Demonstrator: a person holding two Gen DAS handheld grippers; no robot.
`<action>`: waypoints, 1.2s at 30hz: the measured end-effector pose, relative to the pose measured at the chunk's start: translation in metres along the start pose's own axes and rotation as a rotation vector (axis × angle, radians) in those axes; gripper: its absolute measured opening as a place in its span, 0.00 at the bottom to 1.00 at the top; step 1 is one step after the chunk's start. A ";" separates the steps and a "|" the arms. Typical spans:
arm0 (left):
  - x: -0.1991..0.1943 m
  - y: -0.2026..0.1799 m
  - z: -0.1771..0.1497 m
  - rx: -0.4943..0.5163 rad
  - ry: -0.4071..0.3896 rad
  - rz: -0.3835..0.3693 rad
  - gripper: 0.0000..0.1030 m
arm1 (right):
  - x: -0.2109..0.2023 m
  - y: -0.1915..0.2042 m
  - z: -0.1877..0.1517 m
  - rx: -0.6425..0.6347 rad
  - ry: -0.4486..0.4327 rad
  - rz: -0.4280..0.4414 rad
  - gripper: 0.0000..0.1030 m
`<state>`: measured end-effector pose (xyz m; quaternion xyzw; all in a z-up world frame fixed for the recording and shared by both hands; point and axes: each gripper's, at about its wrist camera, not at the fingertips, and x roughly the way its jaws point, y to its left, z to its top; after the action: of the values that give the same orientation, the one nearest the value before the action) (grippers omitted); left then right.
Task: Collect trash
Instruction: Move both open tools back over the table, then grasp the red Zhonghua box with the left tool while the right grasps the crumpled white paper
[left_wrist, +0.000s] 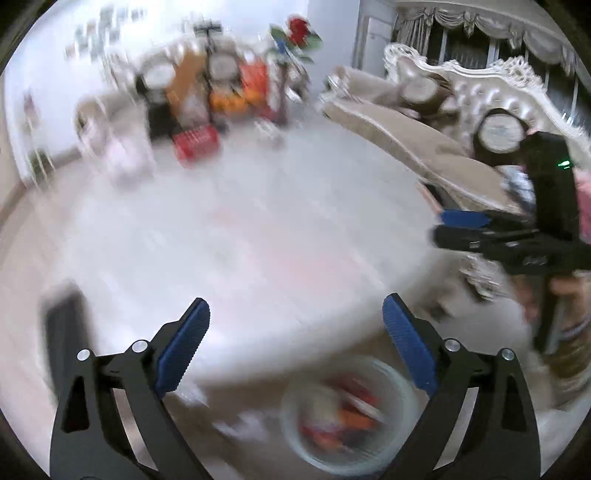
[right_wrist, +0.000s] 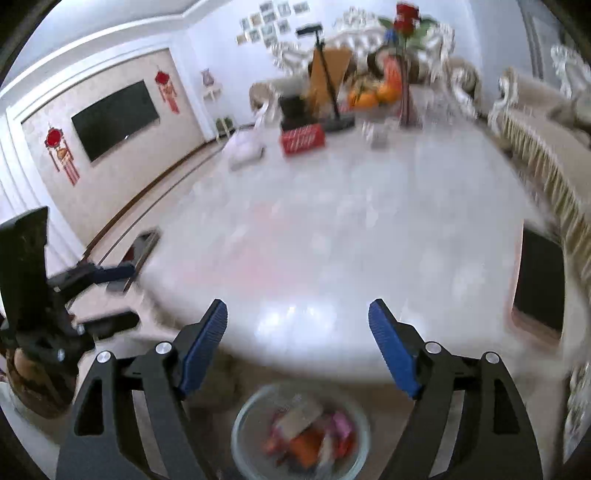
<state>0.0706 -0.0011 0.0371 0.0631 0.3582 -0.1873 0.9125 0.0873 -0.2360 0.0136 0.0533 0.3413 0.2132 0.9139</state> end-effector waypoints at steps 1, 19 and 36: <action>0.006 0.011 0.011 0.006 -0.012 0.020 0.89 | 0.007 -0.006 0.015 -0.003 -0.024 -0.011 0.73; 0.256 0.155 0.218 0.156 0.046 0.180 0.89 | 0.248 -0.106 0.197 -0.040 0.092 -0.221 0.77; 0.358 0.164 0.243 0.165 0.254 0.122 0.87 | 0.326 -0.125 0.221 0.031 0.186 -0.276 0.76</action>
<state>0.5280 -0.0171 -0.0292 0.1826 0.4497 -0.1507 0.8612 0.4947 -0.1992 -0.0450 -0.0002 0.4319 0.0845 0.8980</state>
